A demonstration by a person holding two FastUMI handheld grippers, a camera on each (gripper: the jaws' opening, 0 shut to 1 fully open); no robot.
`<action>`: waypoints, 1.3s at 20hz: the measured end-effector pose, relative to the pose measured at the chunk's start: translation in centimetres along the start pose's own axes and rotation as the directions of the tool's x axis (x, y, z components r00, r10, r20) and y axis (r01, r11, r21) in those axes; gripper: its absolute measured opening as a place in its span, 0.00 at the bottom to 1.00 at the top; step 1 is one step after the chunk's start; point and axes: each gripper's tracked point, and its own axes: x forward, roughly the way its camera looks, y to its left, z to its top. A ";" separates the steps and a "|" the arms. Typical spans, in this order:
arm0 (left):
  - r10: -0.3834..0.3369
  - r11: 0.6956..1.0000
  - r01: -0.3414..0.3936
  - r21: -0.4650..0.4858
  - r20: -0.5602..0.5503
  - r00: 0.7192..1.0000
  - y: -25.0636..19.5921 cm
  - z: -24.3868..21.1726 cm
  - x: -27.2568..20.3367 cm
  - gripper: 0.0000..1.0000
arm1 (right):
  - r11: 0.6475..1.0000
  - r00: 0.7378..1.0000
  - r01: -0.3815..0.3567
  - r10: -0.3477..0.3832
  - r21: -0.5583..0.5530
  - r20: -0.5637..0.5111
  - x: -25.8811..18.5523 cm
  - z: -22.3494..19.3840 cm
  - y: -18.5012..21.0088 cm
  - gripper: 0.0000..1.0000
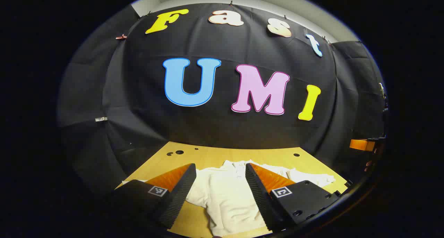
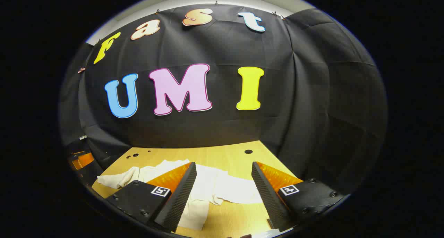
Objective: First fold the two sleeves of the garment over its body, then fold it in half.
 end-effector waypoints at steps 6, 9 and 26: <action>-0.012 0.999 0.014 0.031 -0.059 0.998 -2.3 -0.9 1.5 0.93 | 1.000 0.999 -0.014 0.014 0.021 -0.035 1.2 -1.2 -0.2 0.98; -0.007 0.998 0.010 0.055 -0.058 0.998 -2.6 -0.6 2.2 0.93 | 1.000 0.999 -0.019 0.020 0.017 -0.046 2.1 -1.6 -0.6 0.98; -0.029 0.998 0.035 0.060 -0.110 0.993 -5.8 -2.3 2.7 0.93 | 0.988 0.976 0.152 -0.143 0.039 -0.163 5.0 -6.3 -10.7 0.99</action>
